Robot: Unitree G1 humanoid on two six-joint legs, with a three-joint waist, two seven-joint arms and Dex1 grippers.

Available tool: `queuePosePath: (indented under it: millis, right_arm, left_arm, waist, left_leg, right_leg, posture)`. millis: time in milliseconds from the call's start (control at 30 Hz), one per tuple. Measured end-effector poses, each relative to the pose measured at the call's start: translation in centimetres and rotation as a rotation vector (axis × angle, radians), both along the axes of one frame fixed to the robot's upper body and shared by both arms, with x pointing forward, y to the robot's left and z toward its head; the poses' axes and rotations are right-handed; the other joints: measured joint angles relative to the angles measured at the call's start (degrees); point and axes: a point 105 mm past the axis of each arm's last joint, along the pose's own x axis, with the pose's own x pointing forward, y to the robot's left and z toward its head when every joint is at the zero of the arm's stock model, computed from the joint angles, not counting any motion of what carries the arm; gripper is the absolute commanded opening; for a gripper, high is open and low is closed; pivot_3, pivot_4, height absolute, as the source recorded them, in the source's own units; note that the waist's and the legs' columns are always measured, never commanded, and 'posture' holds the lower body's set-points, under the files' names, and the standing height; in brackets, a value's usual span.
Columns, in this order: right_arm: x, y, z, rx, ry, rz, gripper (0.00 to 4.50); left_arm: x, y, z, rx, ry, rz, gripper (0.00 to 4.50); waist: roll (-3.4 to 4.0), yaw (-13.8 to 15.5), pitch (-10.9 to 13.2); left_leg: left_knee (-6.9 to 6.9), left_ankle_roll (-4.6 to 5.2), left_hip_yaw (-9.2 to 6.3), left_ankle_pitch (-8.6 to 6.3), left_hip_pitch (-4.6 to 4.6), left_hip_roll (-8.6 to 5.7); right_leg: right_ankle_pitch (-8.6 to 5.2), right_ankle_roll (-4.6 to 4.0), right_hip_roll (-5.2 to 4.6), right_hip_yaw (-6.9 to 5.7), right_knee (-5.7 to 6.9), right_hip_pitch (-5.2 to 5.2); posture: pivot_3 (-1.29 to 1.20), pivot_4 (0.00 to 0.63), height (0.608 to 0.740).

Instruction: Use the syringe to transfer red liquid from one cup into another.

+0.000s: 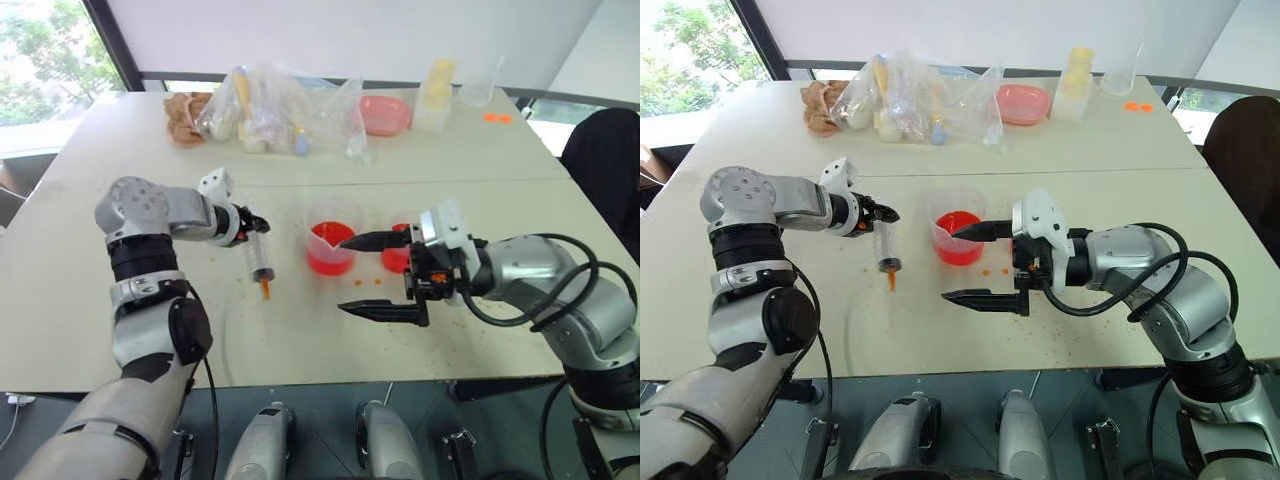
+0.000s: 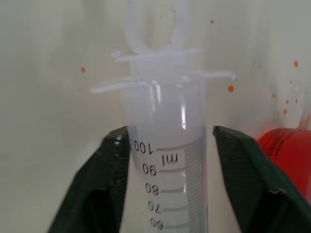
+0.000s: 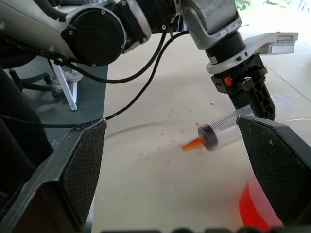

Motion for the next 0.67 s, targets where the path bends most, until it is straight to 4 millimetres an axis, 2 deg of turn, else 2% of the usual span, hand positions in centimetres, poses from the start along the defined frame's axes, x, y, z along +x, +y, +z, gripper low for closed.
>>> queuePosePath:
  millis: [67,200,333,467,500,567,667]
  right_arm:
    - [0.1,-0.1,-0.3,-0.004,0.005,-0.011,4.50]
    - [0.1,-0.2,-0.6,-0.005,0.013,-0.026,4.50]
    - [0.2,-0.7,-1.1,-0.008,0.030,-0.058,4.50]
    - [0.7,-2.7,-0.3,0.039,0.040,-0.172,4.50]
    - [0.8,-3.4,0.3,0.069,0.036,-0.213,4.50]
    - [0.9,-4.7,1.2,0.117,0.031,-0.284,4.50]
    - [1.1,-6.7,1.8,0.171,0.034,-0.416,4.50]
  left_arm:
    - [-0.2,0.1,-0.4,0.001,0.015,0.012,4.49]
    - [-0.2,0.4,0.2,0.010,-0.004,0.037,4.49]
    - [-0.1,1.2,1.9,0.051,-0.107,0.069,4.49]
    - [-0.3,4.1,5.3,0.228,-0.412,0.155,4.49]
    - [-0.7,4.1,6.9,0.218,-0.525,0.136,4.49]
    - [-1.8,4.2,8.5,0.238,-0.683,0.065,4.49]
    - [-3.3,4.0,9.2,0.276,-0.822,-0.045,4.49]
  waist:
    - [0.00,0.01,0.00]
    - [-0.01,0.00,0.00]
    - [-0.01,-0.07,0.00]
    - [0.01,-0.38,-0.01]
    - [0.01,-0.24,-0.01]
    - [0.03,-0.20,-0.02]
    - [0.08,0.13,-0.06]
  left_leg:
    - [0.00,0.00,0.00,0.00,0.00,-0.01]
    - [0.00,-0.02,0.00,0.01,0.00,-0.02]
    - [0.00,-0.06,0.01,0.04,0.00,-0.08]
    - [-0.09,-0.37,0.05,0.21,0.01,0.01]
    - [-0.10,-0.37,0.04,0.21,0.01,0.02]
    - [-0.11,-0.32,0.06,0.18,0.01,0.04]
    - [-0.11,-0.07,0.07,0.04,0.03,0.05]
  right_leg:
    - [0.00,0.00,0.00,0.00,0.00,-0.01]
    - [0.00,-0.01,0.01,0.00,0.02,-0.01]
    - [0.01,-0.01,0.01,0.00,0.02,-0.01]
    - [0.02,-0.05,0.02,0.07,0.00,-0.04]
    - [0.04,-0.08,0.02,0.06,-0.05,-0.04]
    - [0.04,-0.11,0.02,0.07,-0.08,0.00]
    - [0.02,-0.20,0.02,0.06,-0.19,0.04]
  posture:
    - [0.00,0.150,0.740]
    - [0.00,0.150,0.740]
    - [0.00,0.150,0.740]
    - [0.00,0.150,0.740]
    - [0.00,0.150,0.740]
    - [0.00,0.150,0.740]
    - [0.00,0.150,0.740]
